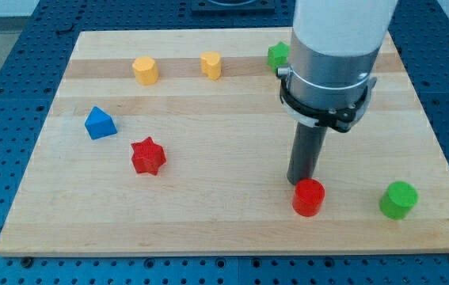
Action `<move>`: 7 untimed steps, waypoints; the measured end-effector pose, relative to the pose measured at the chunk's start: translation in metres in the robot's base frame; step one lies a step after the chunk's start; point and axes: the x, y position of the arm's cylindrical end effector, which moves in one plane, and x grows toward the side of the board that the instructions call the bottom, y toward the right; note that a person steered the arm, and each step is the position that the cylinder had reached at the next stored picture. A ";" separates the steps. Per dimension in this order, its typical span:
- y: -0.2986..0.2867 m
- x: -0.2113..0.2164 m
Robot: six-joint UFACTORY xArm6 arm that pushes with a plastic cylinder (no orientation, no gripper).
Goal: Push red circle towards green circle
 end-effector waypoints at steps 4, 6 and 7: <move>-0.061 0.007; -0.055 0.038; -0.031 0.038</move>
